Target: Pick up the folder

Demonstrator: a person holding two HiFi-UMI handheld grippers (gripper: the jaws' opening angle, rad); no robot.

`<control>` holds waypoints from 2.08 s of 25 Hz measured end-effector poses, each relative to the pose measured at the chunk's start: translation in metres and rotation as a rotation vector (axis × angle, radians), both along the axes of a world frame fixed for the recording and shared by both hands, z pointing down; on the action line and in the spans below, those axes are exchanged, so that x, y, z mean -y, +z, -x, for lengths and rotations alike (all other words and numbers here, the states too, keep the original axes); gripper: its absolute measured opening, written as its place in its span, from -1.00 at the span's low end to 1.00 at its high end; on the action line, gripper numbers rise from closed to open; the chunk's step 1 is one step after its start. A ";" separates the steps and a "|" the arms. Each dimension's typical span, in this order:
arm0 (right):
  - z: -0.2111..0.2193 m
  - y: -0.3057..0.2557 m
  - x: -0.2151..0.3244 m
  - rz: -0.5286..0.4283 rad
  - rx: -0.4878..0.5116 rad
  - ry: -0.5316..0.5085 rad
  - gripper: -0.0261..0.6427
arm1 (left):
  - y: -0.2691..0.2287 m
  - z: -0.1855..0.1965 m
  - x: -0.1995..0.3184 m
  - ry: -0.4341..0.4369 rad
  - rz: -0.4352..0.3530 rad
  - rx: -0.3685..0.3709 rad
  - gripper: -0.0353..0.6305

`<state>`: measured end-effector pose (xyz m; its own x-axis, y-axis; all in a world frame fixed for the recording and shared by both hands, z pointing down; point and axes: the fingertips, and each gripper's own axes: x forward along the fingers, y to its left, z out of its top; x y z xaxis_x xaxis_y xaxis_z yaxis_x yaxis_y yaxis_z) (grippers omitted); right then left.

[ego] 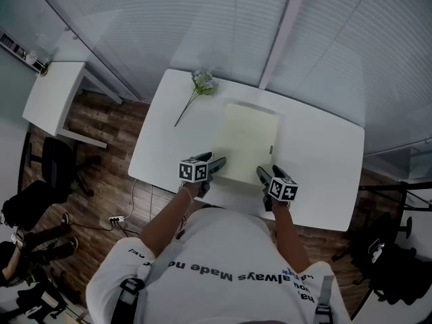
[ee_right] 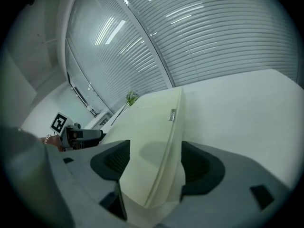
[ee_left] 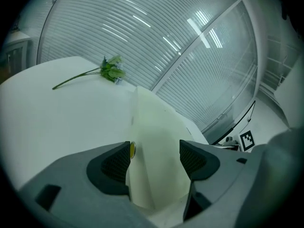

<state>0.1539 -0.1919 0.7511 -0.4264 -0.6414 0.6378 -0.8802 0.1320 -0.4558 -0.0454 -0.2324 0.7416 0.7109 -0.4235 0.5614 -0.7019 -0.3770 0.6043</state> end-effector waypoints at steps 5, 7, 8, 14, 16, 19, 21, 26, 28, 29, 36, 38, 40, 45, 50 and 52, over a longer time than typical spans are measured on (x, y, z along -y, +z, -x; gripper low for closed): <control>0.007 0.015 -0.005 0.042 0.041 0.001 -0.05 | 0.014 -0.002 -0.005 0.009 0.053 -0.028 0.00; 0.008 0.017 -0.005 0.055 0.055 0.003 -0.05 | 0.016 -0.004 -0.006 0.008 0.061 -0.033 0.00; 0.008 0.018 -0.006 0.059 0.065 0.006 -0.05 | 0.016 -0.004 -0.006 0.008 0.063 -0.034 0.00; 0.009 0.024 -0.005 0.074 0.115 0.012 -0.06 | 0.019 -0.005 -0.006 0.020 0.064 -0.025 0.00; 0.006 0.026 -0.005 0.078 0.109 0.015 -0.06 | 0.020 -0.006 -0.006 0.020 0.055 -0.016 -0.01; 0.007 0.023 -0.008 0.073 0.100 0.018 -0.06 | 0.020 -0.005 -0.009 0.021 0.036 0.009 -0.01; 0.008 0.020 -0.010 0.069 0.094 0.021 -0.06 | 0.019 -0.005 -0.010 0.018 0.026 0.016 -0.01; 0.010 0.015 -0.008 0.065 0.087 0.014 -0.06 | 0.014 -0.004 -0.007 0.025 0.002 0.043 -0.01; 0.011 0.012 -0.008 0.059 0.084 0.013 -0.07 | 0.011 -0.004 -0.007 0.024 -0.009 0.049 -0.01; 0.011 0.010 -0.008 0.056 0.083 0.011 -0.07 | 0.010 -0.004 -0.007 0.022 -0.014 0.052 -0.01; 0.010 -0.004 -0.004 0.017 0.058 -0.010 -0.07 | 0.001 -0.005 -0.007 0.012 -0.041 0.049 -0.02; 0.010 -0.009 -0.003 0.007 0.055 -0.014 -0.07 | -0.003 -0.005 -0.007 0.007 -0.052 0.045 -0.02; 0.010 -0.014 -0.004 -0.004 0.049 -0.017 -0.07 | -0.009 -0.006 -0.007 0.006 -0.067 0.047 -0.03; 0.008 -0.027 -0.003 -0.037 0.033 -0.024 -0.07 | -0.021 -0.008 -0.007 0.004 -0.098 0.047 -0.03; 0.008 -0.047 0.000 -0.078 0.022 -0.026 -0.07 | -0.039 -0.008 -0.005 -0.007 -0.128 0.029 -0.04; 0.009 -0.057 0.002 -0.100 0.014 -0.028 -0.07 | -0.048 -0.008 -0.003 -0.011 -0.146 0.024 -0.04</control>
<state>0.1452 -0.1940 0.6941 -0.4532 -0.6891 0.5655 -0.8694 0.2015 -0.4512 -0.0379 -0.2292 0.6940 0.6933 -0.5091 0.5100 -0.7197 -0.4520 0.5271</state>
